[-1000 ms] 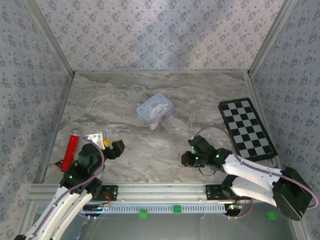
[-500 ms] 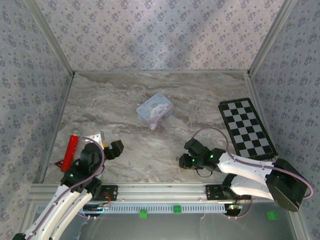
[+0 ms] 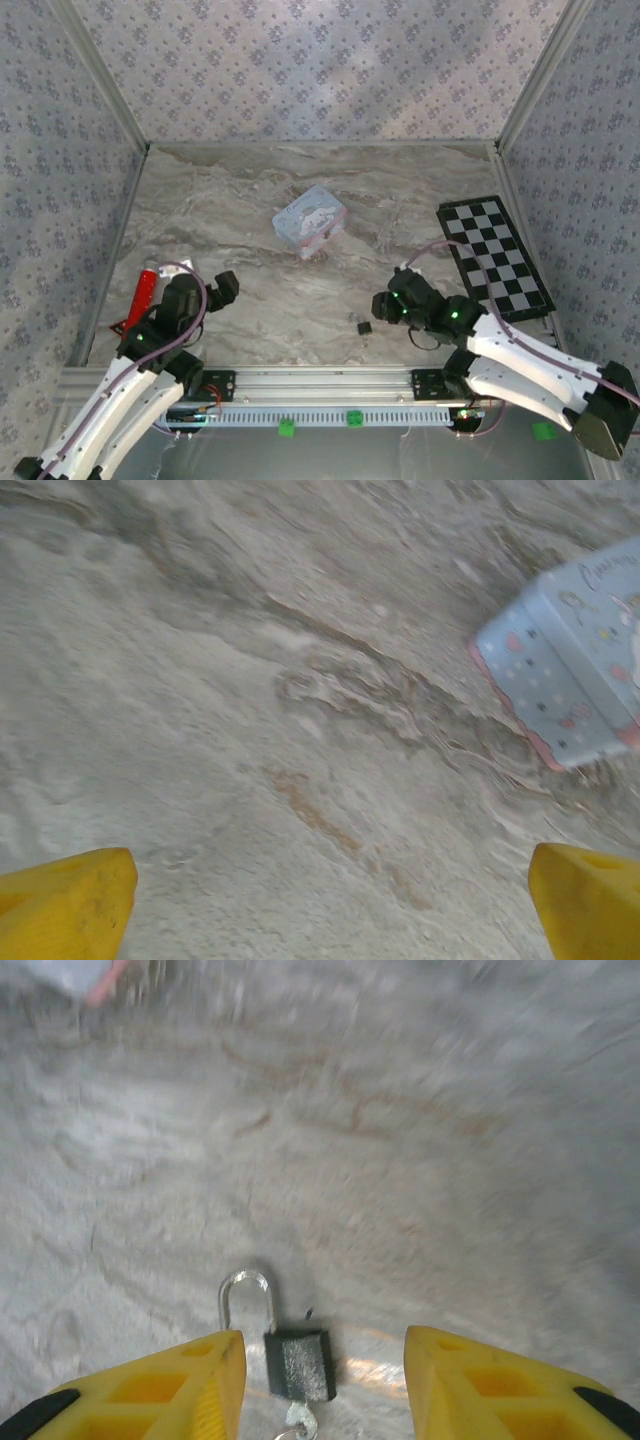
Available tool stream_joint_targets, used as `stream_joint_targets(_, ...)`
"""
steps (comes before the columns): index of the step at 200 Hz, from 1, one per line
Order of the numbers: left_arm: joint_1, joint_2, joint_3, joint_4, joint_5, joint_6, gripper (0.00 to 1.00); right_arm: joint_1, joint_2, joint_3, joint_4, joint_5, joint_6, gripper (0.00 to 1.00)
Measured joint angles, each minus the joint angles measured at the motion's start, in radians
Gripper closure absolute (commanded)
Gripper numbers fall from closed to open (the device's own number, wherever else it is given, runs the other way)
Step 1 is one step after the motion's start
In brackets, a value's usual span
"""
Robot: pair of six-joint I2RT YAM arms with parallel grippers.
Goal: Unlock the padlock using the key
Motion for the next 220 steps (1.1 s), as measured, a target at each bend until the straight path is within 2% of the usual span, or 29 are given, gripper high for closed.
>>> stream_joint_targets(42, 0.001, 0.052, 0.041, -0.031, -0.186, -0.022, 0.0, -0.051, -0.109, 0.009, 0.038, 0.188, 0.016, 0.49)
stream_joint_targets(70, 0.001, 0.091, 0.04, 0.035, -0.352, -0.022, 0.0, -0.099, -0.121, 0.018, 0.121, 0.272, -0.028, 0.44)
stream_joint_targets(90, 0.002, 0.087, 0.017, 0.169, -0.483, 0.037, 0.0, -0.137, -0.101, 0.034, 0.177, 0.299, -0.106, 0.39)
stream_joint_targets(109, 0.019, 0.077, -0.078, 0.422, -0.558, 0.197, 0.0, -0.172, -0.064, 0.05, 0.218, 0.341, -0.194, 0.29)
stream_joint_targets(120, 0.05, 0.094, -0.132, 0.534, -0.553, 0.284, 0.0, -0.188, -0.045, 0.05, 0.238, 0.372, -0.25, 0.28)
stream_joint_targets(143, 0.13, 0.205, -0.156, 0.651, -0.503, 0.428, 0.0, -0.22, -0.019, 0.021, 0.325, 0.419, -0.399, 0.21)
stream_joint_targets(171, 0.158, 0.351, -0.196, 0.869, -0.418, 0.587, 0.0, -0.278, 0.011, -0.033, 0.43, 0.463, -0.557, 0.17)
stream_joint_targets(220, 0.252, 0.571, -0.27, 1.113, -0.246, 0.733, 0.0, -0.409, 0.122, -0.071, 0.595, 0.497, -0.729, 0.16)
